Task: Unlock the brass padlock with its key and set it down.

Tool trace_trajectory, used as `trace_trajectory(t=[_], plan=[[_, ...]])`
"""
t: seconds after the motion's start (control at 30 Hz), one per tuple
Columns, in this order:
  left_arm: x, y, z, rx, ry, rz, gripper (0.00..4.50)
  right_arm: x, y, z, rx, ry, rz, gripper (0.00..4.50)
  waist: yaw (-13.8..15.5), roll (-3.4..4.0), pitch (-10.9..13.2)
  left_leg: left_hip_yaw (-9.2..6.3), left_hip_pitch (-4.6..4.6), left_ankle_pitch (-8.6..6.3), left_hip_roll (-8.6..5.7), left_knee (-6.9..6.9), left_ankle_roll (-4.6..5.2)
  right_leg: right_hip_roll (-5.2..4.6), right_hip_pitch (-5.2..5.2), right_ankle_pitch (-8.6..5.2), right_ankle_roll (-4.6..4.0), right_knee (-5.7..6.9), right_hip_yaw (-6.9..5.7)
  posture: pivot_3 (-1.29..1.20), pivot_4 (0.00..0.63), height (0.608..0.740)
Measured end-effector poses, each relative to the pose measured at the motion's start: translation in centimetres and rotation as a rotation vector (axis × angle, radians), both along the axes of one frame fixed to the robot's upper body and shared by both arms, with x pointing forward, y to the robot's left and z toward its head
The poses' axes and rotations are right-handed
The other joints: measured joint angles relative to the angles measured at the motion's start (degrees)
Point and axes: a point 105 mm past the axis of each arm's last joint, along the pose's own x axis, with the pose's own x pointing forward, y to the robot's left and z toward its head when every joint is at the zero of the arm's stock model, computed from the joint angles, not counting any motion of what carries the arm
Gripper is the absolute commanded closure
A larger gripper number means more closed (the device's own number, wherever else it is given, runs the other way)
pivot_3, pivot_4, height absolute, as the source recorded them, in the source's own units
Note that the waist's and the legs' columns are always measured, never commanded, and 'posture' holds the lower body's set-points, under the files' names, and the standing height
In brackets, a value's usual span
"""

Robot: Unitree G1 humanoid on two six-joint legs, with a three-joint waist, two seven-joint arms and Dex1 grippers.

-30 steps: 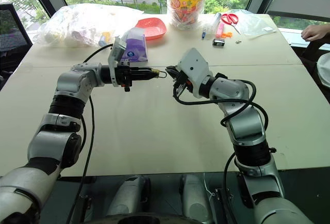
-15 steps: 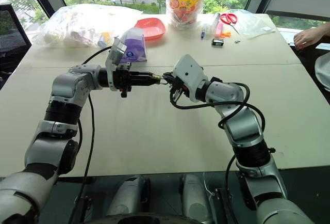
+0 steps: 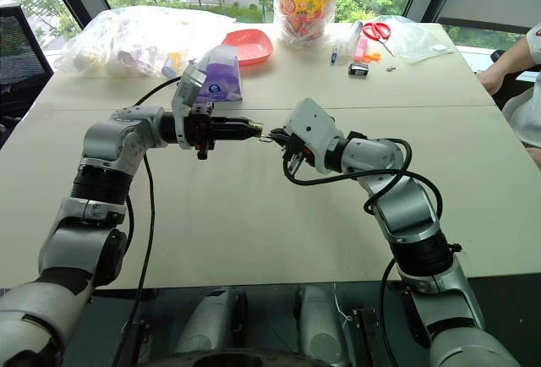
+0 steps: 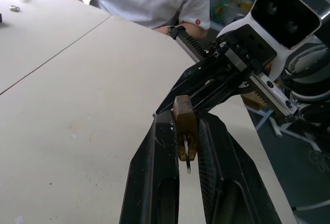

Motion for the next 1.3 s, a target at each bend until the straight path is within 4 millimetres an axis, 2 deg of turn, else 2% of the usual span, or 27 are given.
trace_trajectory(t=[0.1, 0.2, 0.33, 0.37, 0.4, 0.47, 0.57, 0.67, 0.73, 0.97, 1.07, 1.13, 1.23, 1.3], plan=[[0.6, -0.2, -0.1, -0.014, 0.006, 0.025, 4.50, -0.4, -0.6, -0.8, -0.014, 0.034, -0.009, 4.38, 0.08, 0.00, 0.00, -0.01, -0.01, 0.00, 0.00, 0.00, 0.00, 0.00, 0.01, 0.00, 0.00, -0.02, 0.00, 0.00, 0.150, 0.740], [1.2, -1.2, 0.6, -0.040, -0.005, 0.023, 4.50, -1.3, -0.8, -1.8, -0.022, 0.073, -0.004, 4.38, 0.16, 0.00, 0.00, 0.00, -0.02, 0.00, -0.02, 0.00, 0.00, -0.02, 0.01, 0.00, 0.00, -0.05, 0.00, 0.00, 0.150, 0.740], [1.8, -2.1, 0.0, -0.079, 0.041, 0.036, 4.50, -1.4, -3.3, -2.0, -0.091, 0.055, -0.088, 4.38, 0.24, -0.01, -0.01, 0.03, -0.01, 0.00, -0.05, 0.01, 0.01, -0.06, 0.05, -0.01, -0.01, -0.11, 0.01, 0.00, 0.150, 0.740], [2.0, -2.2, -0.8, -0.078, 0.078, 0.053, 4.50, -1.1, -4.3, -1.7, -0.103, 0.037, -0.127, 4.38, 0.00, -0.03, 0.00, 0.02, -0.02, 0.00, -0.04, 0.01, 0.01, -0.04, 0.03, -0.01, -0.01, -0.12, 0.00, 0.00, 0.150, 0.740], [2.3, -3.0, -1.2, -0.082, 0.097, 0.057, 4.50, -1.3, -5.0, -1.7, -0.119, 0.032, -0.150, 4.38, 0.05, 0.02, -0.02, 0.00, 0.01, 0.00, -0.03, 0.00, 0.01, -0.02, 0.04, -0.01, 0.01, -0.08, -0.01, 0.00, 0.150, 0.740], [2.5, -5.7, -3.5, -0.083, 0.203, 0.062, 4.50, -2.3, -6.3, -2.0, -0.186, 0.043, -0.171, 4.38, 1.18, 0.03, -0.03, -0.03, -0.01, -0.01, -0.06, 0.01, 0.02, -0.03, 0.07, -0.02, 0.02, -0.12, -0.04, 0.00, 0.150, 0.740], [2.0, -8.2, -7.5, -0.074, 0.420, 0.087, 4.50, -3.8, -5.9, -2.0, -0.236, 0.041, -0.134, 4.38, 1.29, -0.02, -0.01, -0.02, -0.07, -0.03, -0.08, 0.03, 0.05, -0.05, 0.08, -0.03, 0.01, -0.23, -0.03, 0.00, 0.150, 0.740], [1.9, -8.9, -9.0, -0.020, 0.465, 0.111, 4.50, -4.2, -5.7, -2.1, -0.238, 0.049, -0.135, 4.38, 0.86, -0.03, 0.00, 0.01, -0.03, -0.04, -0.05, 0.03, 0.08, -0.04, 0.06, -0.03, -0.01, -0.20, -0.03, 0.00, 0.150, 0.740], [2.3, -8.7, -8.8, 0.003, 0.448, 0.126, 3.48, -4.1, -5.9, -2.2, -0.239, 0.057, -0.149, 4.50, 0.93, -0.03, 0.00, -0.04, 0.01, -0.04, -0.02, 0.03, 0.07, 0.00, 0.06, -0.04, -0.03, -0.15, -0.05, 0.00, 0.150, 0.740], [2.6, -7.8, -9.1, 0.053, 0.412, 0.142, 0.87, -4.2, -5.9, -2.2, -0.239, 0.053, -0.152, 4.50, 1.32, -0.02, -0.01, -0.02, -0.04, -0.05, -0.05, 0.03, 0.07, -0.06, 0.07, -0.09, -0.12, -0.20, -0.04, 0.00, 0.150, 0.740], [3.3, -6.7, -9.1, 0.099, 0.355, 0.186, 0.87, -4.2, -6.0, -2.1, -0.248, 0.051, -0.153, 4.50, 1.32, -0.02, -0.01, -0.03, -0.05, -0.05, -0.05, 0.03, 0.07, -0.06, 0.07, -0.03, -0.03, -0.20, -0.04, 0.00, 0.150, 0.740], [3.9, -5.2, -8.8, 0.111, 0.317, 0.226, 0.87, -4.3, -6.2, -2.2, -0.259, 0.050, -0.153, 4.50, 1.15, -0.02, -0.01, -0.01, -0.02, -0.05, -0.02, 0.03, 0.08, -0.05, 0.07, -0.04, -0.06, -0.20, -0.04, 0.00, 0.150, 0.740], [4.7, -0.4, -7.4, 0.095, 0.233, 0.335, 0.87, -4.6, -6.9, -3.4, -0.268, 0.091, -0.169, 4.50, 0.47, -0.02, -0.01, -0.02, 0.04, -0.05, 0.08, -0.03, 0.07, 0.00, 0.05, -0.03, -0.04, -0.12, -0.04, 0.00, 0.150, 0.740], [4.3, 1.4, -6.3, 0.062, 0.189, 0.384, 0.87, -4.4, -7.1, -3.6, -0.250, 0.092, -0.188, 4.50, 0.59, -0.01, -0.01, -0.03, 0.04, -0.05, 0.11, -0.03, 0.07, 0.00, 0.06, -0.02, -0.01, -0.10, -0.04, 0.00, 0.150, 0.740]])
